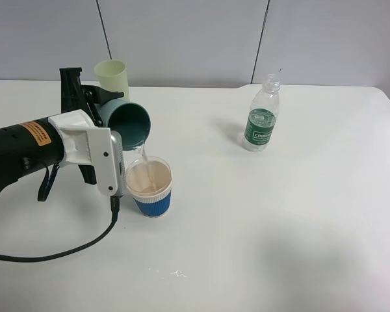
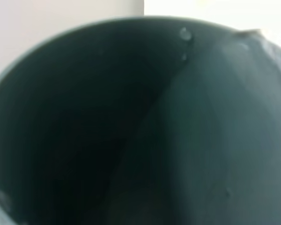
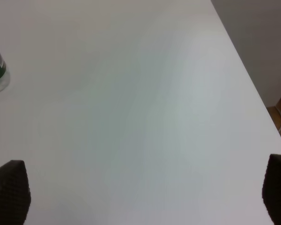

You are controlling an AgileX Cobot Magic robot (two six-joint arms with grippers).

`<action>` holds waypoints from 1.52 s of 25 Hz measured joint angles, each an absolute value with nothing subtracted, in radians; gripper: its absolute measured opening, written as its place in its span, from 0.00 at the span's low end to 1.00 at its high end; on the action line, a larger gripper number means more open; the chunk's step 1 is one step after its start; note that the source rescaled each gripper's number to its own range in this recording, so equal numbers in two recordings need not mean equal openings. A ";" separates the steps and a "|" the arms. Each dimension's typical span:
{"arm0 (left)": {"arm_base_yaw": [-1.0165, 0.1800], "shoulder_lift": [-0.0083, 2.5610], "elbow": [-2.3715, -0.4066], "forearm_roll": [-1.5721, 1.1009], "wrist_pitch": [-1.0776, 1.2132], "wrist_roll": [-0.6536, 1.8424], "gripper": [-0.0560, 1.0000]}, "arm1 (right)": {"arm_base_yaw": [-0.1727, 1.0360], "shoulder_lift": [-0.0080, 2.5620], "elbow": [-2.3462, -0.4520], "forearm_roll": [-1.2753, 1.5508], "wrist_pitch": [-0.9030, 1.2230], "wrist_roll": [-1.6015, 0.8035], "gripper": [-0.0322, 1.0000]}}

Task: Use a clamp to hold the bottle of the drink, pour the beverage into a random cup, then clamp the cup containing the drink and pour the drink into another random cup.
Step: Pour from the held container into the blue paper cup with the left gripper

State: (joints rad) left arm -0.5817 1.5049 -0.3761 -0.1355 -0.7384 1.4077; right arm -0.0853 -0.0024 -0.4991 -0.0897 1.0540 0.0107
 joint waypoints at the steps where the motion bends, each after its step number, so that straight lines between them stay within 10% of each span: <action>1: -0.582 1.505 -0.376 -0.135 -0.743 1.414 0.08 | -0.085 -0.002 -0.499 -0.090 1.054 0.011 1.00; 38: -0.582 1.505 -0.376 -0.081 -0.801 1.549 0.08 | -0.085 -0.002 -0.499 -0.090 1.054 0.011 1.00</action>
State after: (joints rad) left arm -0.5817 1.5049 -0.3761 -0.0807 -0.8013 1.5486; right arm -0.0853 -0.0024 -0.4991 -0.0897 1.0540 0.0107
